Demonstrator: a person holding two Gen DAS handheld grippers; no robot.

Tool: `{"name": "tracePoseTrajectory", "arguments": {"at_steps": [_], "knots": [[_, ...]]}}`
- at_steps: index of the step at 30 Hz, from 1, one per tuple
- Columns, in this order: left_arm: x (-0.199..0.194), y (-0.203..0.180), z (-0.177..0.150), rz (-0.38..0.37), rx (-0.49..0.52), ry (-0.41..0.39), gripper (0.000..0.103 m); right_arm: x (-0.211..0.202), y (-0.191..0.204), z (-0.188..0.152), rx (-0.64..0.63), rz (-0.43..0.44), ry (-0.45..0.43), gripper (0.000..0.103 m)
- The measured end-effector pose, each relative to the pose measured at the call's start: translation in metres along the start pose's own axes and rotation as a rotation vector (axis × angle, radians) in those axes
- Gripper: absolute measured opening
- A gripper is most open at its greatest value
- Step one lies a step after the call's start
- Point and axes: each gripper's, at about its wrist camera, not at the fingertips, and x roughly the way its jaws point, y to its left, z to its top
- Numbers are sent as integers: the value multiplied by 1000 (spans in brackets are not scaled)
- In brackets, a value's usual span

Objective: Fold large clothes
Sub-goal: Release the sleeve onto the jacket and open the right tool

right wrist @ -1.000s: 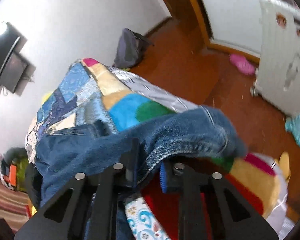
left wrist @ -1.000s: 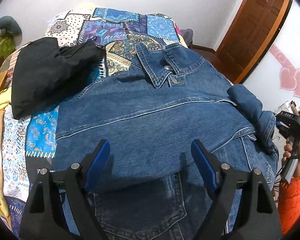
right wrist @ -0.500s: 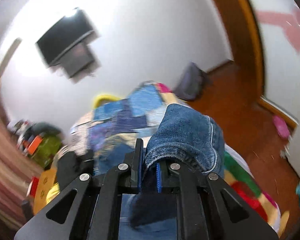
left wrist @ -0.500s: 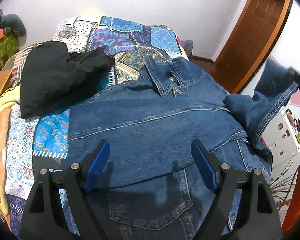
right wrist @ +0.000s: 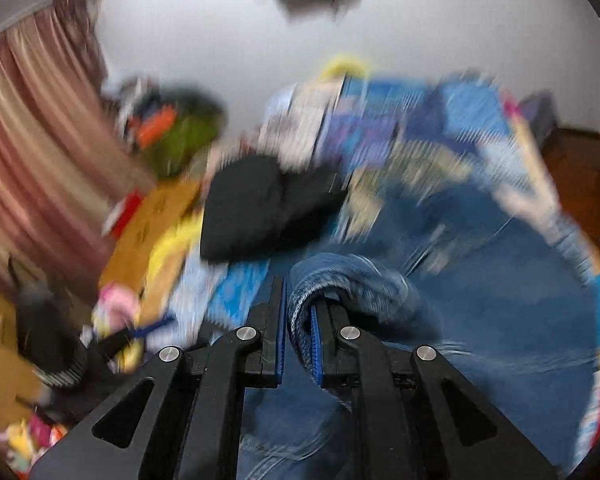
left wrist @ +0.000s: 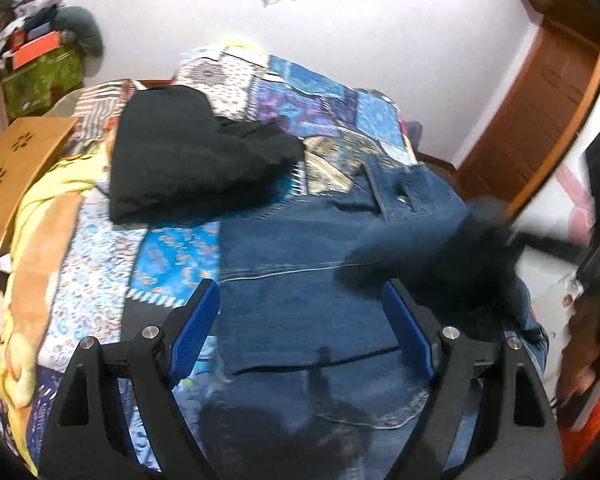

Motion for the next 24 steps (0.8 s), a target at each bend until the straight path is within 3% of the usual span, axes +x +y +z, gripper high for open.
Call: {"name": "tracePoseTrajectory", "arguments": {"at_steps": [4, 9, 11, 13, 15, 20, 24], "knots": [[-4, 17, -1, 28, -33, -6, 83, 49, 0, -26, 9, 33, 192, 9], [-2, 26, -5, 39, -55, 6, 83, 52, 3, -33, 13, 20, 259, 13], [-1, 23, -4, 34, -51, 10, 83, 46, 3, -32, 10, 22, 271, 21], [-1, 17, -4, 28, -38, 10, 83, 39, 3, -31, 0, 20, 264, 36], [0, 9, -3, 22, -18, 10, 83, 27, 7, -31, -23, 2, 239, 41], [1, -15, 0, 5, 42, 11, 83, -20, -6, -27, -23, -68, 87, 41], [5, -38, 3, -8, 101, 10, 83, -64, -34, -27, 9, -197, -45, 42]]}}
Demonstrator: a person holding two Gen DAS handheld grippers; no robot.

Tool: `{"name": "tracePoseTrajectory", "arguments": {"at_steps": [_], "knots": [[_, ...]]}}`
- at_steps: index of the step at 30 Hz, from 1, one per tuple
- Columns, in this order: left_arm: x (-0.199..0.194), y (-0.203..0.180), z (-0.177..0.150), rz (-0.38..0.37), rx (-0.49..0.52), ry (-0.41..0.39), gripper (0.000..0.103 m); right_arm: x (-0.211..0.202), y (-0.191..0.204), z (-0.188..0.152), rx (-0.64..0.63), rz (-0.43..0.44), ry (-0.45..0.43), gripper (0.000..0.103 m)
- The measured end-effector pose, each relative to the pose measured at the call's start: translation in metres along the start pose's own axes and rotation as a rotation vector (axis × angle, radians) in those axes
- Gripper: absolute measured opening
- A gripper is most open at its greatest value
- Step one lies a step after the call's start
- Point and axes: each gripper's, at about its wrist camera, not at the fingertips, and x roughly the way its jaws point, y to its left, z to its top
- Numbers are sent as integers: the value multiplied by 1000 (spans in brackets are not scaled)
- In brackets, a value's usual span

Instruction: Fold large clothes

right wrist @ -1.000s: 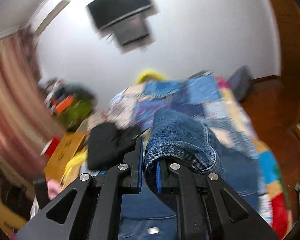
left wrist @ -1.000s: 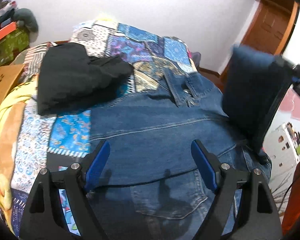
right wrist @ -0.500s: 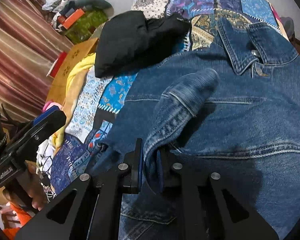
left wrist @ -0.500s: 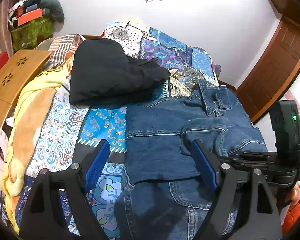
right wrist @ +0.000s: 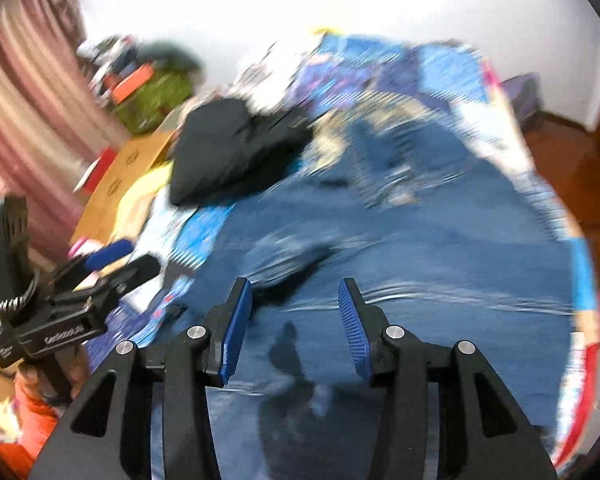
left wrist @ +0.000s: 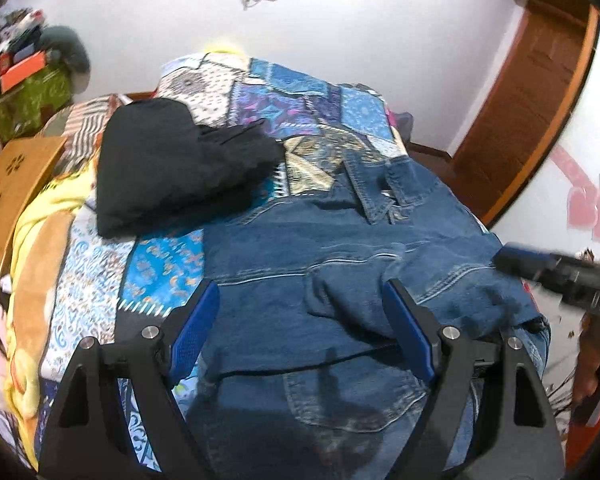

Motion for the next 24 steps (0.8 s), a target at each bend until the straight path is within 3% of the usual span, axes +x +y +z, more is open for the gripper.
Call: {"name": "tracePoseTrajectory", "arguments": {"at_steps": [7, 10, 13, 19, 21, 24], "knots": [[23, -36, 2, -17, 90, 49, 83, -49, -64, -11, 99, -200, -131, 50], [44, -46, 4, -47, 75, 95, 83, -61, -88, -22, 160, -269, -158, 51], [65, -53, 5, -65, 58, 146, 83, -65, -110, -34, 235, -279, -153, 51], [103, -54, -4, -1, 73, 219, 83, -57, -142, -62, 345, -287, -99, 51], [110, -50, -7, 0, 60, 238, 80, -57, -152, -75, 379, -290, -81, 51], [114, -47, -8, 22, 61, 240, 65, -53, -166, -89, 433, -282, -55, 51]]}}
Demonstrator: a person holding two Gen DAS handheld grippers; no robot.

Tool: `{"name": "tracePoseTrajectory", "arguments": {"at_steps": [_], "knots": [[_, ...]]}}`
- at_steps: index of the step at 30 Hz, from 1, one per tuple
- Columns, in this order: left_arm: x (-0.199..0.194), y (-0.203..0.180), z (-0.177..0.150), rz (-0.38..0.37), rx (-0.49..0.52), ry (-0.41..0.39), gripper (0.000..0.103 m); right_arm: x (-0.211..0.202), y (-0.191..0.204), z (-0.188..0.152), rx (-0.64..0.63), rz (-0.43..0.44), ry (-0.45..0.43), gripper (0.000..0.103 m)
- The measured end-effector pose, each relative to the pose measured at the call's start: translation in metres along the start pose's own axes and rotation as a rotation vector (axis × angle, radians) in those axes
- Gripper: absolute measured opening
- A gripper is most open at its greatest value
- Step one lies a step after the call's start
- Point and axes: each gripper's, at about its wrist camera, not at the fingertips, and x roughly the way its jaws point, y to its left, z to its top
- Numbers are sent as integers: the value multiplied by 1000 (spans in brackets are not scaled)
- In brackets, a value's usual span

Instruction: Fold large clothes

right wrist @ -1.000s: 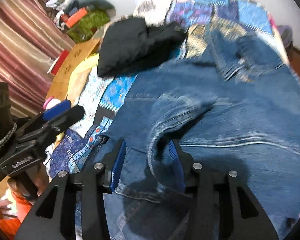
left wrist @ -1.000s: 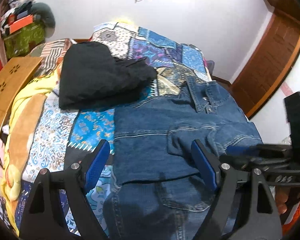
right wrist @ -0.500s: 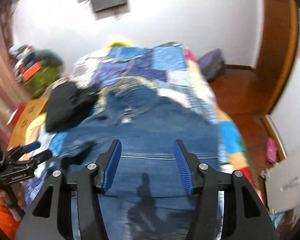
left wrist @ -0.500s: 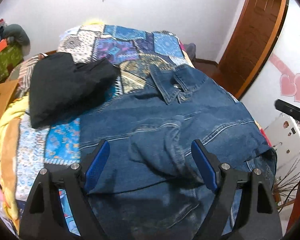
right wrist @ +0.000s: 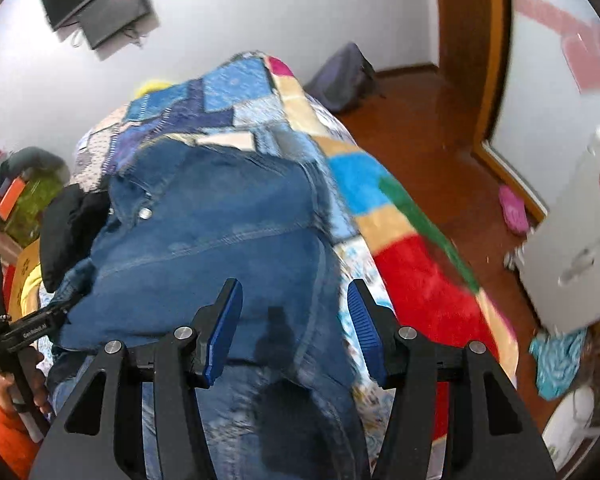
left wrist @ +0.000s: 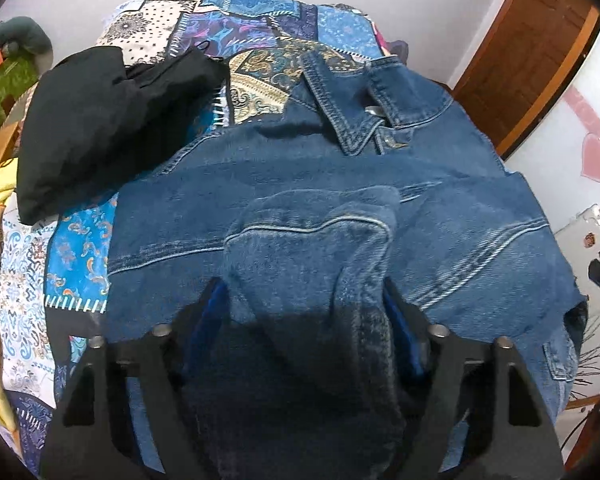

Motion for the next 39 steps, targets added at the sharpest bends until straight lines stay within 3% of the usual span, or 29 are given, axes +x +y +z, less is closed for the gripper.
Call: {"name": "tracePoseTrajectory", "arguments": {"at_steps": [6, 8, 13, 18, 21, 25, 28, 31, 35, 39], "knots": [[-19, -4, 15, 51, 24, -86, 27, 0, -15, 4, 52, 13, 0, 51], [-33, -5, 24, 31, 33, -136, 11, -5, -12, 9, 44, 18, -20, 51], [-73, -10, 37, 16, 69, -262, 11, -1, 1, 12, 4, 32, -27, 51], [-89, -8, 32, 58, 99, -323, 12, 23, 13, -1, -27, 41, 56, 51], [-79, 9, 23, 90, 73, -286, 16, 36, 14, -12, -25, 52, 114, 51], [-59, 48, 6, 91, -34, -186, 31, 35, 15, -16, -46, 31, 103, 55], [-51, 68, -11, 83, -84, -136, 51, 35, 11, -15, -27, 32, 115, 58], [-46, 81, -29, 102, -104, -90, 61, 36, 10, -15, -21, 26, 117, 60], [-34, 100, -54, 91, -158, -7, 66, 37, 13, -15, -23, 10, 117, 60], [-28, 114, -69, -1, -238, 24, 69, 37, 14, -13, -19, 5, 124, 61]]}}
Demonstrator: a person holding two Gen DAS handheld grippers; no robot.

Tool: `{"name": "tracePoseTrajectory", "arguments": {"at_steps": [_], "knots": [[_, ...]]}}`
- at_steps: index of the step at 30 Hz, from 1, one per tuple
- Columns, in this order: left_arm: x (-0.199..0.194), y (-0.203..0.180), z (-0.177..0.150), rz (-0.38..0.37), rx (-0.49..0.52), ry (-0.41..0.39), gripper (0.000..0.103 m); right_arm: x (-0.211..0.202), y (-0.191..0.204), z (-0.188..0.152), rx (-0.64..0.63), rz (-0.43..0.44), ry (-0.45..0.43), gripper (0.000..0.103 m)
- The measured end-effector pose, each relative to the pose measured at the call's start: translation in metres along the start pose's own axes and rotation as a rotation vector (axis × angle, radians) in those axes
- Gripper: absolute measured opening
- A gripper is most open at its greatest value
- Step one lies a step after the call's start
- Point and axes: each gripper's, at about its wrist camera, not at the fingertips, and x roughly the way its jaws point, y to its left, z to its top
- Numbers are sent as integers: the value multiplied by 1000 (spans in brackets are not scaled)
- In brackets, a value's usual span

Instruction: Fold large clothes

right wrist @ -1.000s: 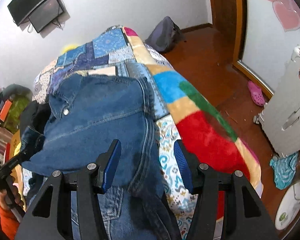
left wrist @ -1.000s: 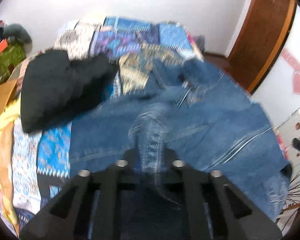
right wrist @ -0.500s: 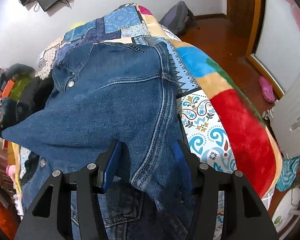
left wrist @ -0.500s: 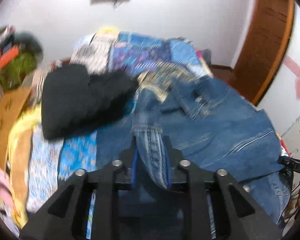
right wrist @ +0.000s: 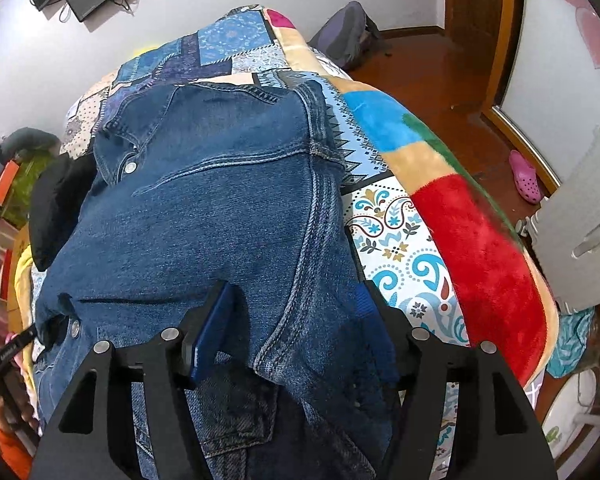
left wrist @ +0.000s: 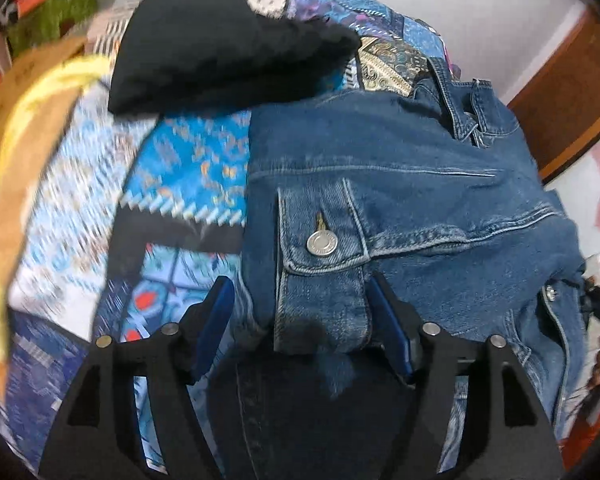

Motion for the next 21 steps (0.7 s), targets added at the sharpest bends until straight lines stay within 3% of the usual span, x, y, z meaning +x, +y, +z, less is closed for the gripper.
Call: {"name": "tracePoseTrajectory", "arguments": {"at_steps": [4, 13, 21], "knots": [[-7, -2, 6, -13, -12, -7, 69, -1, -2, 2, 8, 9, 12, 61], [-36, 1, 50, 12, 26, -120, 69, -8, -8, 25, 44, 82, -5, 61], [-6, 18, 89, -26, -11, -68, 69, -5, -12, 66, 28, 94, -47, 61]]}}
